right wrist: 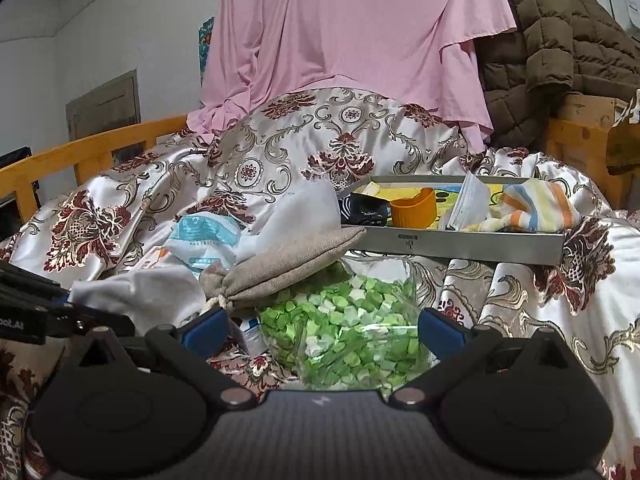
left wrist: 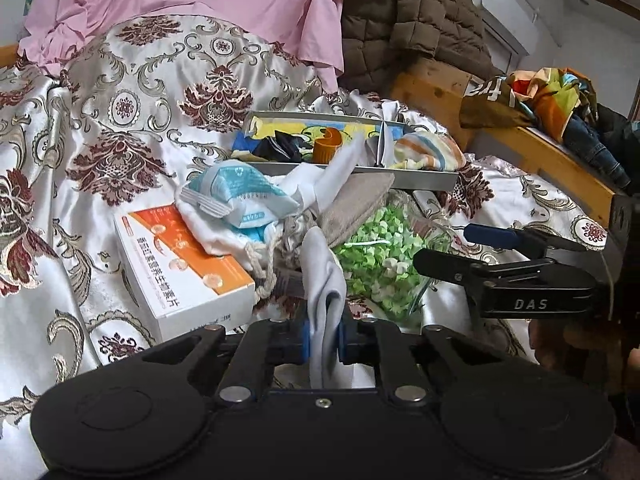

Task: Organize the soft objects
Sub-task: 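Grasp the grey cloth with the left tool while the right tool grasps the beige pouch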

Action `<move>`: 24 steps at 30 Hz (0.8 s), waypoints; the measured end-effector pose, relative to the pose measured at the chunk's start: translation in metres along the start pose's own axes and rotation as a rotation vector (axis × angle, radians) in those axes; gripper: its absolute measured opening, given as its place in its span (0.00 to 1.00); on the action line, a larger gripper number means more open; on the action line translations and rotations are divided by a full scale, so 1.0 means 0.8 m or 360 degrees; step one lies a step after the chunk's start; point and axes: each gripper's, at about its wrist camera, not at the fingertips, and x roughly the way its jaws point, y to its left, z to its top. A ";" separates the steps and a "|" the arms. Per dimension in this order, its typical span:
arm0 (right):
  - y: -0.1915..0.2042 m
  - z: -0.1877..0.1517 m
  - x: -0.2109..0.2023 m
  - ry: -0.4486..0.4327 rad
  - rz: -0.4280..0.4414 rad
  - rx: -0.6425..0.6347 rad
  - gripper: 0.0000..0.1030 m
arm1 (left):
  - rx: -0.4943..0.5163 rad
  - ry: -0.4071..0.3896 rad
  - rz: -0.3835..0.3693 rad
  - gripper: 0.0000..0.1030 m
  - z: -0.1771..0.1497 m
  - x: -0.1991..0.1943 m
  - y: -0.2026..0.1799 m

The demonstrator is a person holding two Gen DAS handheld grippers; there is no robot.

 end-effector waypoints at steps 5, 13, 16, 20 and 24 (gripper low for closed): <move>-0.003 0.010 0.015 0.0001 0.0023 0.0006 1.00 | -0.0008 -0.0006 0.0007 0.12 0.004 -0.003 0.005; -0.008 0.027 0.053 0.0045 0.0091 0.0054 1.00 | -0.0007 -0.0046 0.0030 0.12 0.016 -0.007 0.010; -0.009 0.032 0.065 0.0046 0.0117 0.0067 1.00 | 0.0002 -0.0065 0.0029 0.12 0.023 -0.007 0.011; -0.006 0.038 0.081 0.0049 0.0138 0.0033 0.98 | 0.0006 -0.0088 0.0030 0.12 0.030 -0.008 0.011; 0.004 0.043 0.094 0.0060 0.0156 -0.0042 0.92 | 0.0011 -0.0102 0.0038 0.12 0.033 -0.009 0.009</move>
